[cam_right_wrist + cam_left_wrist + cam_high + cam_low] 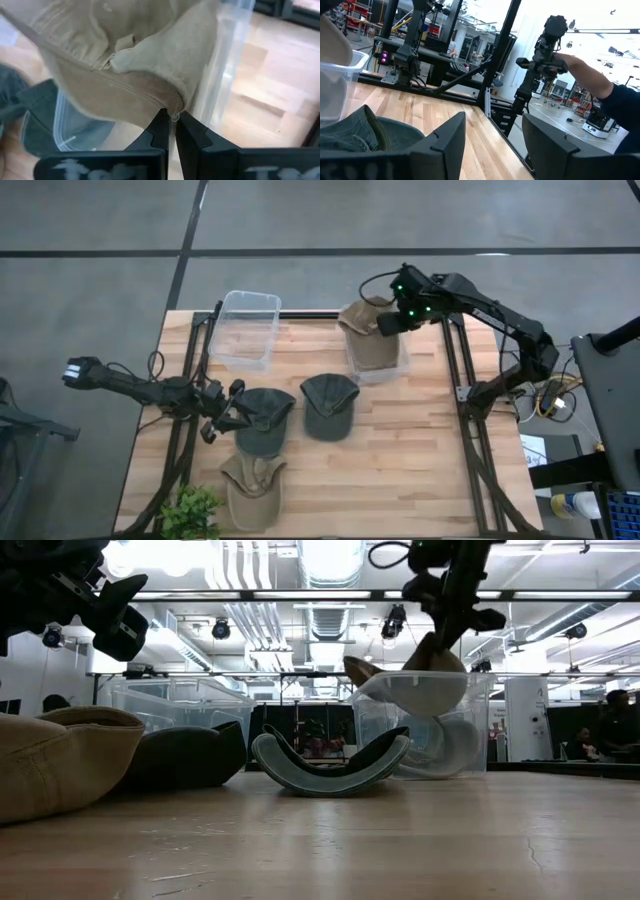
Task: Pick & Place hat
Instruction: Put the right brown cap into the right transparent bin, then put the left black cap into the left transparent bin
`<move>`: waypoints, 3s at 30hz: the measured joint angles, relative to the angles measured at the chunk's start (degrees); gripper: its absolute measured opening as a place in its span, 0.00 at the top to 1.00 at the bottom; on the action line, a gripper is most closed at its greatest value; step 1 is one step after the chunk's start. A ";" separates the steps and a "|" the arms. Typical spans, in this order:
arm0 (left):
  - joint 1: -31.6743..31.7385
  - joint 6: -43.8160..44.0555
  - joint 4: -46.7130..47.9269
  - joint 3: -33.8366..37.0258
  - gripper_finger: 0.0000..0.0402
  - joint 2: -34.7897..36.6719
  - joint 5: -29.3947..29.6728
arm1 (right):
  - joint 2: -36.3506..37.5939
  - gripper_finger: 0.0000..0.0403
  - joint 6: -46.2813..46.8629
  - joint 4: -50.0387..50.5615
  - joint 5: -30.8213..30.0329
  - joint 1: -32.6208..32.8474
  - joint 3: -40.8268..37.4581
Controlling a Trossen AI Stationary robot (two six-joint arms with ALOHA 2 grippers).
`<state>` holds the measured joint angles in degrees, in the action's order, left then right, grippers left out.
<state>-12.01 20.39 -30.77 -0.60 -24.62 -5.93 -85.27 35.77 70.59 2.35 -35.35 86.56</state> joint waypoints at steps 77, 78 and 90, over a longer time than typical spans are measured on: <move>-0.04 0.02 0.00 -0.02 0.53 0.02 0.00 | -0.07 0.56 -0.70 -10.78 -5.64 37.20 4.48; -0.04 0.01 0.00 0.00 0.53 0.00 0.00 | -0.07 0.56 -1.21 -11.16 -7.36 38.16 4.31; 0.02 1.14 -0.86 -0.01 0.53 0.00 0.00 | -0.09 0.56 -7.21 -19.10 -14.48 44.74 -1.06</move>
<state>-11.99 21.53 -31.63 -0.61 -24.62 -5.93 -85.36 28.55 51.49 -12.14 9.38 85.50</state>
